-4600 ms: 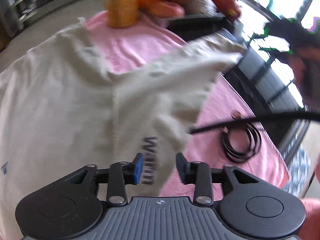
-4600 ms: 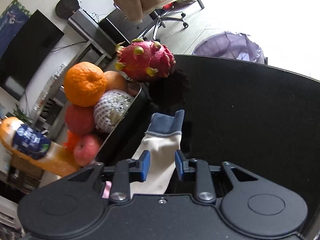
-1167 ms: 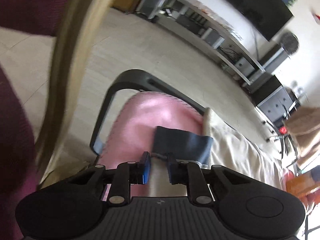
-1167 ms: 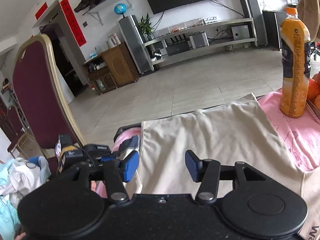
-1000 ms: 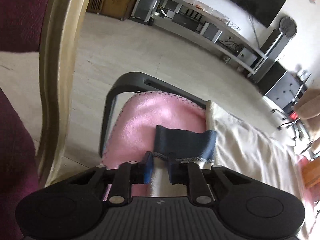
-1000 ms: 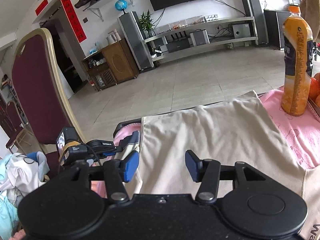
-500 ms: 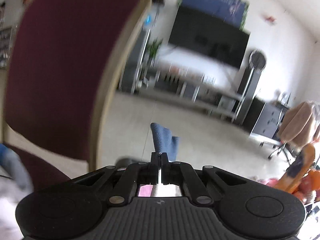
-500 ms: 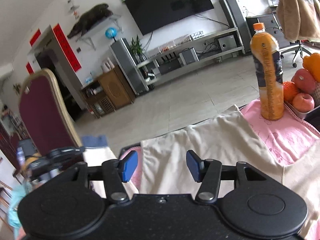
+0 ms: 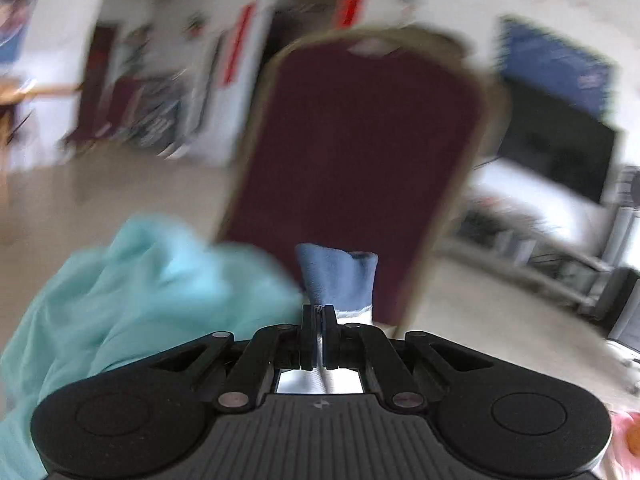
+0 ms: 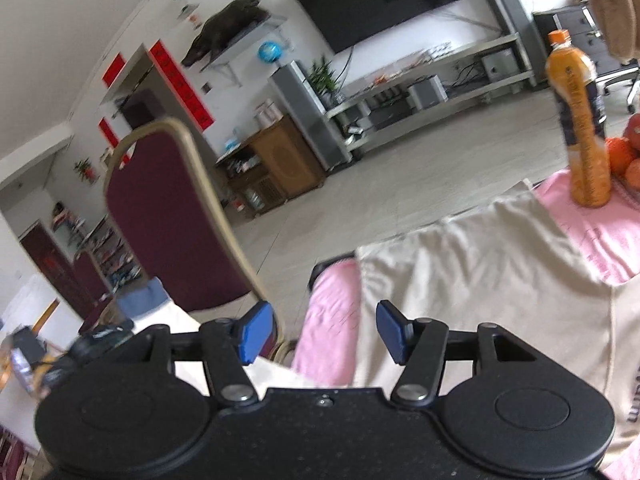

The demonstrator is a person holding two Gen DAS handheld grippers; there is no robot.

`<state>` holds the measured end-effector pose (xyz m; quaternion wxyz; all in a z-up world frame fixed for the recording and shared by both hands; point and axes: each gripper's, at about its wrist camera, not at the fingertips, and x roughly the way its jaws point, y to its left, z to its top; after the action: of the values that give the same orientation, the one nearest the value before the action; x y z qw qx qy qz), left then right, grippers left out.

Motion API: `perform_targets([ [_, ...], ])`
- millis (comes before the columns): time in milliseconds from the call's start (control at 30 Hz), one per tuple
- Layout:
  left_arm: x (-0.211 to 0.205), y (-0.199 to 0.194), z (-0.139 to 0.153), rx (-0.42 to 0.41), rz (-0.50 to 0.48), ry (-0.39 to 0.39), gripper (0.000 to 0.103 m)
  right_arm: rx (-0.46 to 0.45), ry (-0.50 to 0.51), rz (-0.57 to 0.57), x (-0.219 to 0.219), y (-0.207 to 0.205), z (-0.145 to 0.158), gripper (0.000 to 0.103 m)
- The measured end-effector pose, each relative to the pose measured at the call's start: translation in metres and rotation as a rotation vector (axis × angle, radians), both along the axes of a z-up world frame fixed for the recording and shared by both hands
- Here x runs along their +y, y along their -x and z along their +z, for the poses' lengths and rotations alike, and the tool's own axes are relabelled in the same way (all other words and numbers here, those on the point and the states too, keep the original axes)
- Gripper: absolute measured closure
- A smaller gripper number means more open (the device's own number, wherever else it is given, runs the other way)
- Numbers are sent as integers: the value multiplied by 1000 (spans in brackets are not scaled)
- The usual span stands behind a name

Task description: Fold clothes

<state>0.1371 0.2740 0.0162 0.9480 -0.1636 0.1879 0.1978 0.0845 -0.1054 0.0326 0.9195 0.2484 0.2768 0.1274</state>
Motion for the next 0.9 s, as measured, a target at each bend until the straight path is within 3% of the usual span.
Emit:
perform_targets([
  [167,42,-21,-33,125,104,119,94,39,2,46,22,-4,-7,46],
  [300,32,-24,-35,161,129,45,93,59,6,58,29,-2,-9,46],
  [400,20,-8,-24,138,108,-17,92,56,-1,49,25,4,-5,44],
  [600,-21,31,-2,9,88,-80,86,-15,34,-8,-9,24,21,39],
  [667,-33,38,-4,16,1,-75,85,-40,76,-38,-27,32,32,37],
  [767,-67,35,-19,119,-213,-54,83,-66,179,-97,-58,44,43,30],
  [900,-128,23,-62,325,-418,-52,82,3,262,-161,-100,47,30,28],
])
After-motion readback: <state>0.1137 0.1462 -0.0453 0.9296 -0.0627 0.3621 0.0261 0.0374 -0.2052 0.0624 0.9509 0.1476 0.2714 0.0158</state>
